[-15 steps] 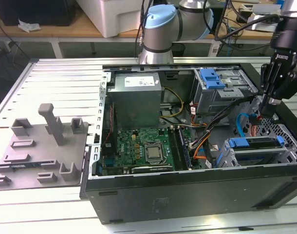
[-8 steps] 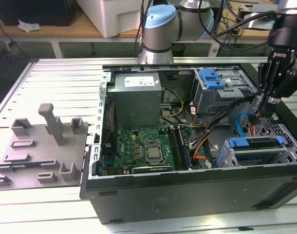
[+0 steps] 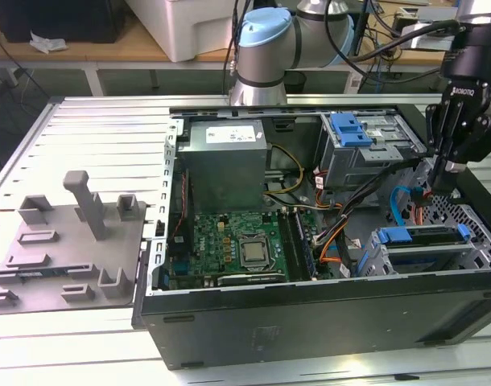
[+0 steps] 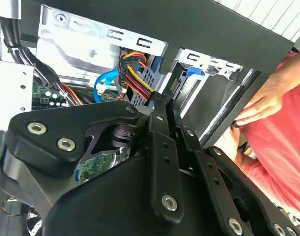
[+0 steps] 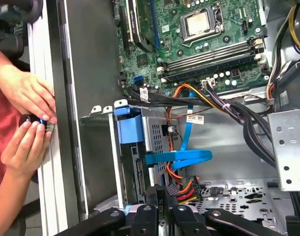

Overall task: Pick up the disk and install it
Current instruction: 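Insert the first disk wire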

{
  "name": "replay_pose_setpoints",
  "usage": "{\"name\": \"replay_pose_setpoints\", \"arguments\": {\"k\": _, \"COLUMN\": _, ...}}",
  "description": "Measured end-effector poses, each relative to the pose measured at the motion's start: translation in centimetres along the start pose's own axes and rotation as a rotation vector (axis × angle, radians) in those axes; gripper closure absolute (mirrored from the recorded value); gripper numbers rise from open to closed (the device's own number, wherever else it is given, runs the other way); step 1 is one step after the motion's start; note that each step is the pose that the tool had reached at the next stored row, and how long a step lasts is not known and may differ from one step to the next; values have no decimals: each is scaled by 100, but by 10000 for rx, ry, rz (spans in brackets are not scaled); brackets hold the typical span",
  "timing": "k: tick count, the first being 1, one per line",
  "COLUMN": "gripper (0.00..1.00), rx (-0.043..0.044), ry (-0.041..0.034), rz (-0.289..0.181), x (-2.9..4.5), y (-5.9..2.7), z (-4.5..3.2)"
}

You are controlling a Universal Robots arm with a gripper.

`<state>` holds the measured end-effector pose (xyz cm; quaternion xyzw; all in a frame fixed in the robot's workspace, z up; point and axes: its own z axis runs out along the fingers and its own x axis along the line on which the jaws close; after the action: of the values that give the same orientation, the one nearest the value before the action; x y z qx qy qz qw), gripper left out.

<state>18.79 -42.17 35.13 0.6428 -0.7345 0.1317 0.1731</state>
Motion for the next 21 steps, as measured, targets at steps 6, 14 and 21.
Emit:
{"name": "replay_pose_setpoints", "arguments": {"k": 6, "gripper": 82, "rx": 69, "ry": -1446, "rz": -10, "x": 240, "y": 35, "z": 60}}
{"name": "replay_pose_setpoints", "arguments": {"k": 14, "gripper": 82, "rx": 9, "ry": -2307, "rz": -56, "x": 626, "y": 11, "z": 216}}
{"name": "replay_pose_setpoints", "arguments": {"k": 21, "gripper": 82, "rx": -6, "ry": -2476, "rz": -68, "x": 708, "y": 16, "z": 255}}
